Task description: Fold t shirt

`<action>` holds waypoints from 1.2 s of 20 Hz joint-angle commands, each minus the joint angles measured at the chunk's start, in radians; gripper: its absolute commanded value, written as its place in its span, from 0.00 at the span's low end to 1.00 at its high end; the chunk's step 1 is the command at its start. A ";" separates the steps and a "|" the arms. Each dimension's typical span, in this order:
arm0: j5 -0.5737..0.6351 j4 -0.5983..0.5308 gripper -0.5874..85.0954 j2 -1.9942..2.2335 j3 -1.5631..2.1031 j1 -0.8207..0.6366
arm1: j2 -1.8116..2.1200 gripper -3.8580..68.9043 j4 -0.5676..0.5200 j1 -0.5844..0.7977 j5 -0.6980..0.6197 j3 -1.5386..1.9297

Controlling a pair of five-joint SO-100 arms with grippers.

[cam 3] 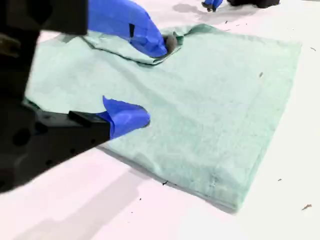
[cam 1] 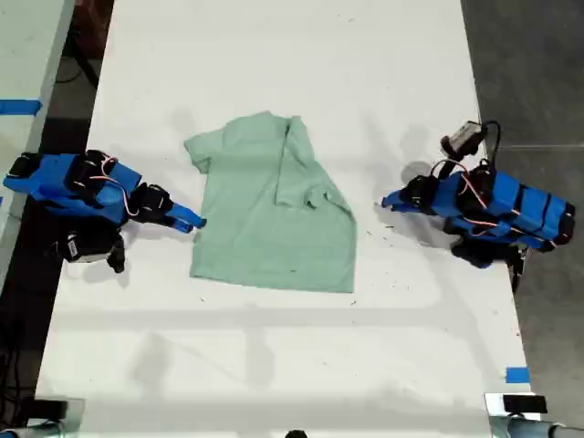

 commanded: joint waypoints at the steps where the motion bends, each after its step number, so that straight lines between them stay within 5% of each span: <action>1: -0.006 -0.021 0.22 0.006 0.009 0.014 | 0.014 0.18 0.003 0.005 -0.018 0.049; 17: -0.023 -0.029 0.22 0.006 0.003 -0.021 | 0.014 0.18 0.003 0.005 -0.018 0.049; 19: -0.017 -0.130 0.26 0.006 -0.018 0.015 | 0.014 0.18 0.003 0.005 -0.020 0.049; 20: -0.160 -0.152 0.26 0.006 -0.017 0.063 | 0.014 0.18 0.003 0.005 -0.020 0.049; 21: -0.285 -0.187 0.36 0.006 -0.008 0.107 | 0.014 0.18 0.003 0.005 -0.020 0.049; 22: -0.190 -0.213 0.41 0.006 -0.006 0.115 | 0.014 0.18 0.003 0.005 -0.020 0.049; 23: -0.097 -0.212 0.30 0.006 -0.006 0.098 | 0.014 0.18 0.003 0.005 -0.020 0.049; 24: -0.078 -0.198 0.02 0.006 -0.015 0.069 | 0.014 0.18 0.003 0.005 -0.020 0.049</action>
